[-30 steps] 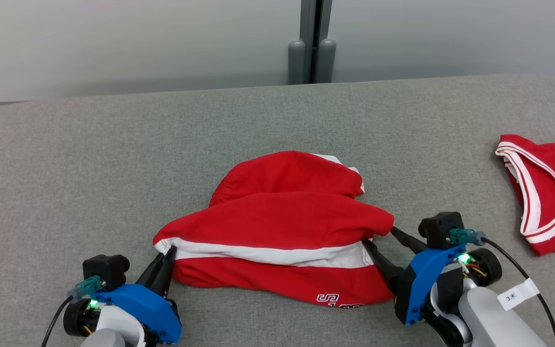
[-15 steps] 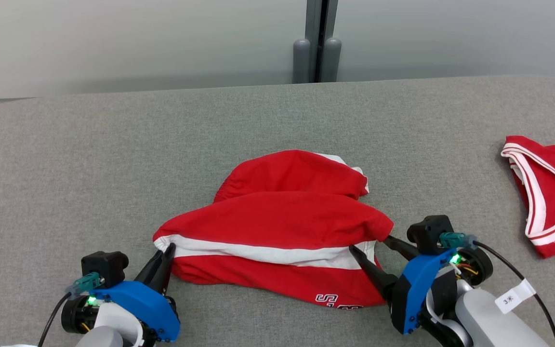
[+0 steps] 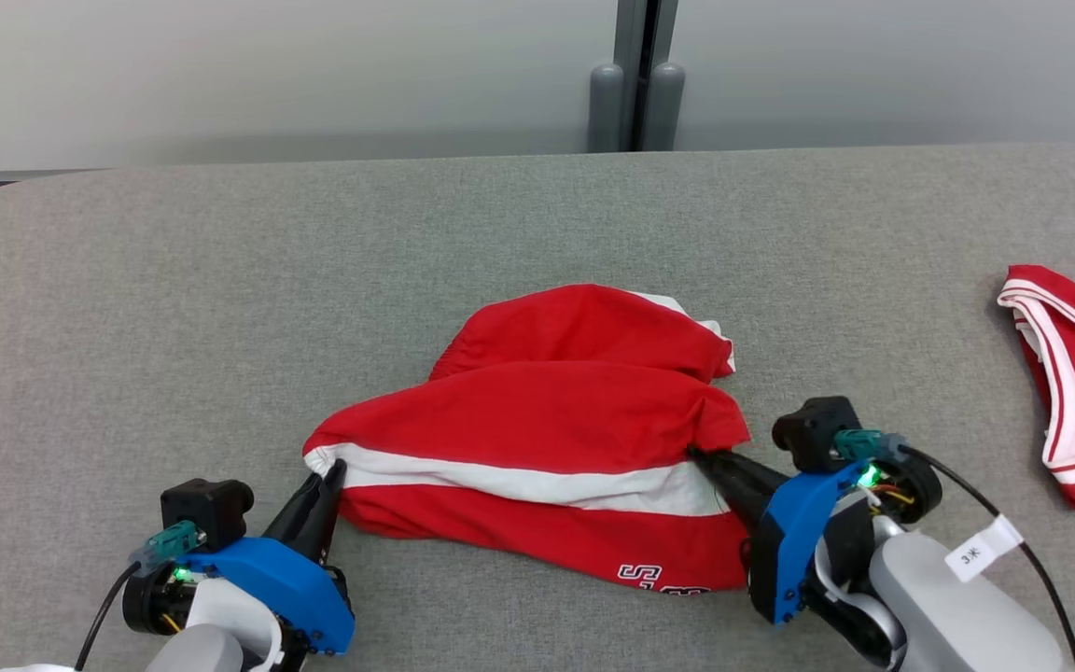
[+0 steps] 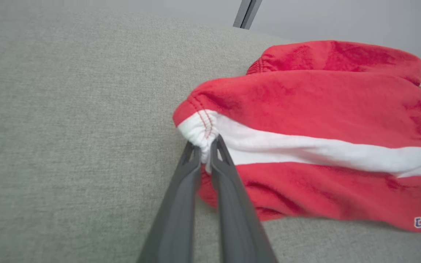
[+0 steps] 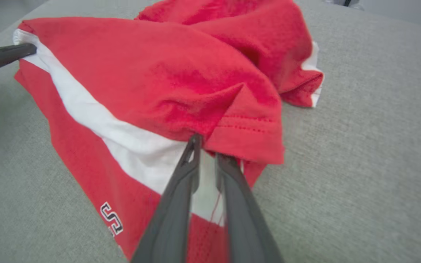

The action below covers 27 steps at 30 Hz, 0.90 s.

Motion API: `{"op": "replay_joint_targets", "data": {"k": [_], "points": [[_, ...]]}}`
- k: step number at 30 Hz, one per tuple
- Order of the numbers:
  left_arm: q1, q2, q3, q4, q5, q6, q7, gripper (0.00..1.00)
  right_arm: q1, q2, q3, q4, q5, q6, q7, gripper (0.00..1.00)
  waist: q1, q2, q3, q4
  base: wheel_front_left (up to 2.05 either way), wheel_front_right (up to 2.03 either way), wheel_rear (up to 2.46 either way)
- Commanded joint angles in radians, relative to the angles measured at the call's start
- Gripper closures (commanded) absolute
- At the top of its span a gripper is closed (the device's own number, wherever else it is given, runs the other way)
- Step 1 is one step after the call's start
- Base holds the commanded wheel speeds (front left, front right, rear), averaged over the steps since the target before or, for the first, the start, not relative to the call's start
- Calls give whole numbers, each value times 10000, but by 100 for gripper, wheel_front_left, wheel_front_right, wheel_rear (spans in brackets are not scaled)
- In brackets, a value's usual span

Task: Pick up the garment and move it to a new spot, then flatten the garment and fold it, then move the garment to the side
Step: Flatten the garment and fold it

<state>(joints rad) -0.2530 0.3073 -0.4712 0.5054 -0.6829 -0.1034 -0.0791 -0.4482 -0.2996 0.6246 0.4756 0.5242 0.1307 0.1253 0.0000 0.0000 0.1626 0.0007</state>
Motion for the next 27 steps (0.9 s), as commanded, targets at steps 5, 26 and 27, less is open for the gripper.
{"op": "replay_joint_targets", "data": {"k": [5,26,27], "points": [[-131,-134,185,-476,-235,-50,-530,100,402,-328,-1054,-655,251,1,-1042,100,0,0,-229,121,0,0,0],[-4925,348,1764,-2992,-2466,396,1309,100,-4846,-942,-2806,-2664,389,1,-735,100,0,0,1858,-640,0,0,0],[-5447,292,1883,-2801,-2412,421,1226,100,-5381,-883,-2793,-2391,276,1,-988,100,0,0,2027,-692,0,0,0]]}}
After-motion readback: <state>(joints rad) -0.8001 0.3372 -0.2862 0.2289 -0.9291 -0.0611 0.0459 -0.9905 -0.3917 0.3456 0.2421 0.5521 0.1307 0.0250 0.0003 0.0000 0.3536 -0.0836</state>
